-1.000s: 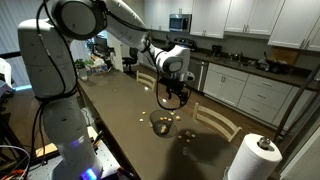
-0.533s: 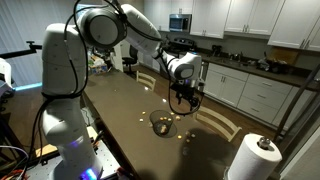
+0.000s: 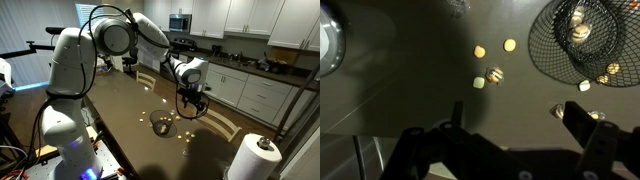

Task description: Put the yellow object in the black basket

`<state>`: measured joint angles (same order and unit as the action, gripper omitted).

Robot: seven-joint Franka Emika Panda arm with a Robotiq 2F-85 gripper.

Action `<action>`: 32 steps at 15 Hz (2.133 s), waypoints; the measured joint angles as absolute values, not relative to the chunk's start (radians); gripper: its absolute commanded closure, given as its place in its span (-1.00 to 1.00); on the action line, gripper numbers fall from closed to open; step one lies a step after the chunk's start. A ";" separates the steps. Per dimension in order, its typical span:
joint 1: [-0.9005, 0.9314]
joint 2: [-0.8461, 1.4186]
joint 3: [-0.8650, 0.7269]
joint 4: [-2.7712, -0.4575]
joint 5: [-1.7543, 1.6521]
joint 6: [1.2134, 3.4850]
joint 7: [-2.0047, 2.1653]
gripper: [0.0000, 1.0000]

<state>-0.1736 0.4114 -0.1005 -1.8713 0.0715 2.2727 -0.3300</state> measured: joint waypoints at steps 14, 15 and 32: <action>-0.296 0.730 0.016 -1.720 0.168 2.301 -0.404 -1.00; -0.306 0.752 0.027 -1.707 0.171 2.315 -0.419 -1.00; -0.376 0.989 0.116 -1.495 0.164 2.496 -0.525 0.00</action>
